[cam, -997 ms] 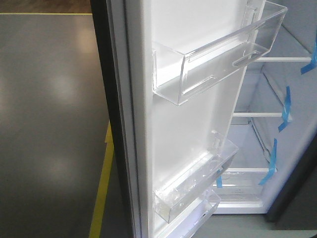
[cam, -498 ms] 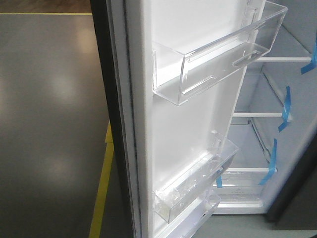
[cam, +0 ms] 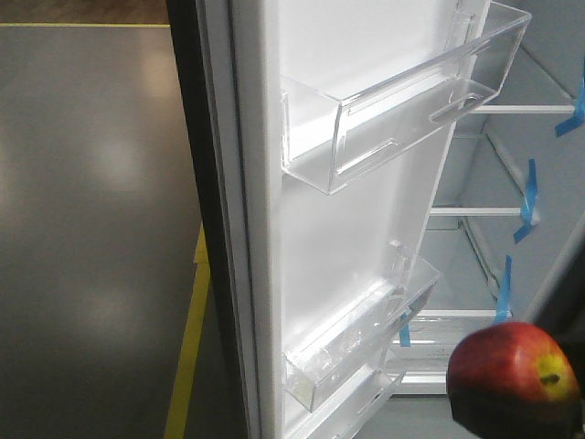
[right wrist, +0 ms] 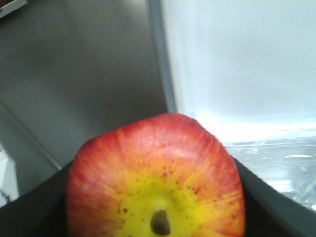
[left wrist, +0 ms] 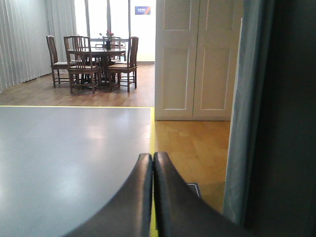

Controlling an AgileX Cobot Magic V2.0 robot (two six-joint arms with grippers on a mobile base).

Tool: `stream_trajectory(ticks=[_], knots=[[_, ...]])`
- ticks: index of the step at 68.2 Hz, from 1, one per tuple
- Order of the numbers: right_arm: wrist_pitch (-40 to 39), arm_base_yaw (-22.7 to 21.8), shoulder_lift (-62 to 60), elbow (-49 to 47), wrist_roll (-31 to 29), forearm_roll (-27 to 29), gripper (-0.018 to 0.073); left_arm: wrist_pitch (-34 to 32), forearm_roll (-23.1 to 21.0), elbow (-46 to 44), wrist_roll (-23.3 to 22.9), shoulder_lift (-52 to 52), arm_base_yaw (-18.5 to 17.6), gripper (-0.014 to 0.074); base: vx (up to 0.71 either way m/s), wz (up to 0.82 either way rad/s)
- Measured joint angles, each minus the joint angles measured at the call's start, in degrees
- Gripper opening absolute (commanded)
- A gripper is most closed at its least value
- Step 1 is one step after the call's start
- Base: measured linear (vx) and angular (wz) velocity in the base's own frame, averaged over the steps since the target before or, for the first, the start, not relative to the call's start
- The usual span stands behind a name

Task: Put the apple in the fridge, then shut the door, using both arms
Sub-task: 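Raise the apple with the right gripper over the upper door bin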

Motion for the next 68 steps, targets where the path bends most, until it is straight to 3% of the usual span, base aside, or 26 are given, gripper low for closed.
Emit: stream_trajectory(ticks=[27,68], knots=[[-4.73,0.0,17.72,-15.99,0.43,-4.73,0.0141,0.0,0.0,0.0,0.0,0.0,0.0,-0.0006,0.0,0.0],[-6.56,0.0,41.1,-51.5,0.47,-4.96,0.0151,0.0,0.0,0.0,0.0,0.0,0.0,-0.0006,0.0,0.0]])
